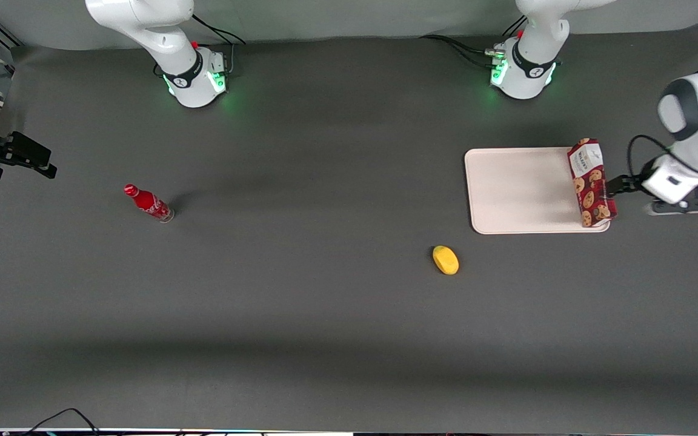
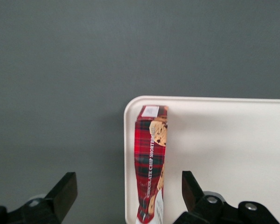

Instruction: Place red cookie box on tray

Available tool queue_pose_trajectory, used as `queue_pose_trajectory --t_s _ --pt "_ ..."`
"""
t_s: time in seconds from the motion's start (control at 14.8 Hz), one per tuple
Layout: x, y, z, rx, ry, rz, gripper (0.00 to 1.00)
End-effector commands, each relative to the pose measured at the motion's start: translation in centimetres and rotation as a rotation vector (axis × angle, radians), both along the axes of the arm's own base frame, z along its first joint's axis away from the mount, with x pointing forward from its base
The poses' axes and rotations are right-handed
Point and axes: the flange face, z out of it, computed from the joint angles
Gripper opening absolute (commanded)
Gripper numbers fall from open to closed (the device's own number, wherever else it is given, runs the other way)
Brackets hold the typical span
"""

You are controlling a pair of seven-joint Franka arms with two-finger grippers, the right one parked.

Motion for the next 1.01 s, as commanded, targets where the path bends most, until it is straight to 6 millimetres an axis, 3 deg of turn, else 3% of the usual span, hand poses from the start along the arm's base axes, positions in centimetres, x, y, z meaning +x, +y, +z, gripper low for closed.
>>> queue_pose_trajectory --t_s 0.0,0.2,0.47,0.67,0.94 --pt "4.2 -2.2 10.2 0.011 0.012 -0.018 1.0" --pt "6.3 -4.4 17.6 0.018 -0.027 -0.018 1.0" --pt "7.0 -9.2 23.7 0.023 -0.043 -0.079 1.0" --pt "6.4 -11.1 25.7 -0.03 -0.007 -0.102 1.0" --pt "6.2 -11.7 25.9 -0.063 0.001 -0.123 1.0"
